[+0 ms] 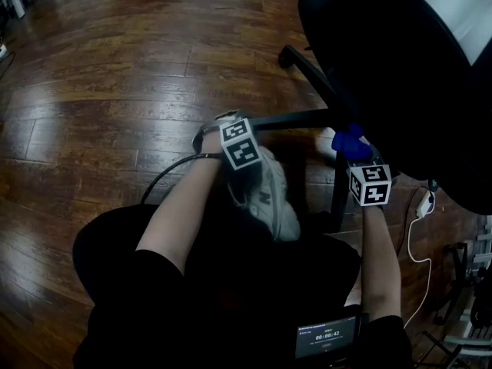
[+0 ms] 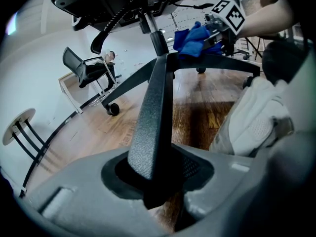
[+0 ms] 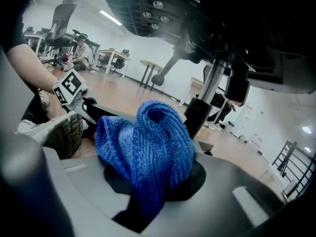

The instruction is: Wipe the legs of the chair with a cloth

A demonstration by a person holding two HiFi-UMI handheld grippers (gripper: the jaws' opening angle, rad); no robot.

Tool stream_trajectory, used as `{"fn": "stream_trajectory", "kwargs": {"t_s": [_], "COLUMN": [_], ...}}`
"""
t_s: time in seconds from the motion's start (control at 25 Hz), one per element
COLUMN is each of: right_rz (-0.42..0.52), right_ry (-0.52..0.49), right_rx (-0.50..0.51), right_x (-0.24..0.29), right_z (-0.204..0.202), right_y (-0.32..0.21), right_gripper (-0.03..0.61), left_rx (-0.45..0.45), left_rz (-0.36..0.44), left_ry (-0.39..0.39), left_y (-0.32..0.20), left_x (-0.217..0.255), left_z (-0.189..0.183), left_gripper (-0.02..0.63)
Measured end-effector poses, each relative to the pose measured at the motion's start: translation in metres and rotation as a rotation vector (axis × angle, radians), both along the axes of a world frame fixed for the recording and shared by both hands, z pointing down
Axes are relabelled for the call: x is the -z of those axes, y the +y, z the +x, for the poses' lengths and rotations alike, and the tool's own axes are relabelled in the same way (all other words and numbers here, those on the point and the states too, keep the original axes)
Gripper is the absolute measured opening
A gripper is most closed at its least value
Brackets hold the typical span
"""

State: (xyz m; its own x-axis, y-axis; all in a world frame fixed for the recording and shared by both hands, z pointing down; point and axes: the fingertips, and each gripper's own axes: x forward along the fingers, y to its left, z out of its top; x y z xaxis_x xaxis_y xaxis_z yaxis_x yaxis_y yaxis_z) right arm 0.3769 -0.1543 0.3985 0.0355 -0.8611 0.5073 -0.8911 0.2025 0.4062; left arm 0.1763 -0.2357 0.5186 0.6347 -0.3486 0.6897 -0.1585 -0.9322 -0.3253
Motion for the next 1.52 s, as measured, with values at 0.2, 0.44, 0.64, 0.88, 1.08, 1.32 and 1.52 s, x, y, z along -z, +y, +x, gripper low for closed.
{"fn": "stream_trajectory", "kwargs": {"t_s": [0.2, 0.44, 0.64, 0.88, 1.08, 1.32, 1.52], "right_rz": [0.003, -0.168, -0.211, -0.132, -0.017, 0.005, 0.078], "right_ry": [0.013, -0.108, -0.190, -0.127, -0.042, 0.029, 0.026], "right_rx": [0.035, 0.369, 0.453, 0.464, 0.361, 0.238, 0.182], "right_x": [-0.002, -0.031, -0.044, -0.037, -0.021, 0.000, 0.003], "right_z": [-0.008, -0.051, -0.061, -0.058, -0.037, -0.012, -0.010], "right_y": [0.007, 0.123, 0.183, 0.155, 0.073, -0.009, -0.004], "right_gripper": [0.080, 0.080, 0.078, 0.078, 0.078, 0.080, 0.074], "left_rx": [-0.003, -0.004, 0.007, 0.010, 0.010, 0.006, -0.002], "left_rz": [0.000, 0.000, -0.003, 0.000, 0.008, 0.012, 0.013], "left_ry": [-0.007, -0.010, -0.010, -0.010, -0.004, 0.004, 0.000], "left_y": [0.000, 0.000, -0.002, -0.001, -0.002, -0.002, -0.002], "left_x": [-0.001, -0.002, -0.003, -0.002, -0.001, -0.002, -0.002], "left_z": [-0.002, -0.004, -0.005, -0.004, -0.002, -0.002, 0.000], "left_gripper": [0.149, 0.149, 0.149, 0.149, 0.149, 0.149, 0.149]}}
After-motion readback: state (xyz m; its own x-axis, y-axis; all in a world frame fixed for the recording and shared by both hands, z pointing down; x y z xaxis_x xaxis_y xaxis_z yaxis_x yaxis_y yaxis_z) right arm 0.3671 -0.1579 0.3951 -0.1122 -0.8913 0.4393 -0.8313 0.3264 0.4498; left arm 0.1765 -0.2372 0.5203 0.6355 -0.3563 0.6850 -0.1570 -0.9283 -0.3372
